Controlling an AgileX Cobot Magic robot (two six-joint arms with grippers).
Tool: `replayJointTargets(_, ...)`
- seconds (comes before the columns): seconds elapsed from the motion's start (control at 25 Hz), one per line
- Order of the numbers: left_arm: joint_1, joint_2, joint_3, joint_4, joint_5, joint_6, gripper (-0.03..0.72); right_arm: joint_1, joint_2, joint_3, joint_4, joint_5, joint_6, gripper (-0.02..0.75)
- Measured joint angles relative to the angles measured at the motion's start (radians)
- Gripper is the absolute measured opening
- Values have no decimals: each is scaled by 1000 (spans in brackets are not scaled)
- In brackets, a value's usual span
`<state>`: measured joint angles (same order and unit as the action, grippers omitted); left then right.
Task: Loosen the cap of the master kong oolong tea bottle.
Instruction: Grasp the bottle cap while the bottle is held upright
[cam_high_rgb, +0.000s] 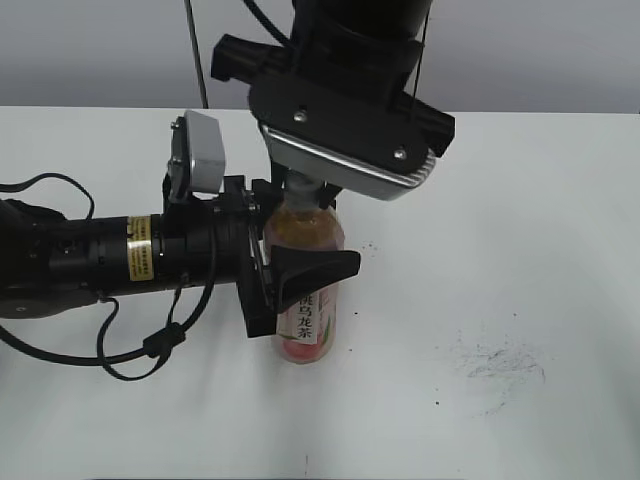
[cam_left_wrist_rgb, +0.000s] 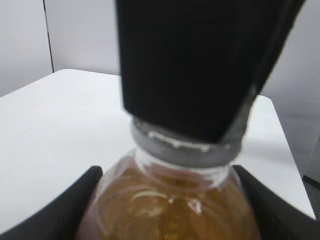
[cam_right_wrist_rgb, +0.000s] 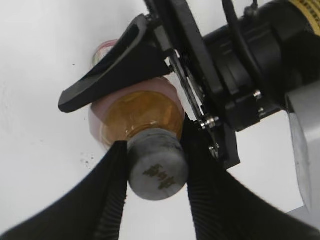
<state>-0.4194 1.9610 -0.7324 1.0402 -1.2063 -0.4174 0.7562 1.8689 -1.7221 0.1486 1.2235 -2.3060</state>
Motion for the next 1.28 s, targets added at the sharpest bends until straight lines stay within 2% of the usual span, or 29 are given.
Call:
replayJointTargets(0.16, 0, 0, 0, -1, 1, -1, 447, 0, 0, 0, -3, -1, -26, 274)
replayJointTargets(0.24, -1, 0, -1, -1, 1, -1, 447, 0, 0, 0, -5, -1, 67, 274)
replayJointTargets(0.36, -1, 0, -1, -1, 1, -1, 447, 0, 0, 0, -5, 0, 308, 287)
replayJointTargets(0.4, -1, 0, -1, -1, 1, -1, 447, 0, 0, 0, -8, 0, 411, 316)
replayJointTargets(0.56, -1, 0, -1, 3, -2, 0, 447, -1, 2, 1, -29, -1, 844, 546)
replayJointTargets(0.6, -1, 0, -1, 3, -2, 0, 447, -1, 2, 1, -29, -1, 929, 573)
replayJointTargets(1.0, -1, 0, -1, 5, -3, 0, 447, -1, 10, 1, 80, -1, 1832, 551)
replayJointTargets(1.12, -1, 0, -1, 5, -3, 0, 447, -1, 19, 1, 52, -1, 2090, 524)
replayJointTargets(1.28, -1, 0, -1, 3, -3, 0, 447, -1, 19, 1, -21, -1, 2285, 465)
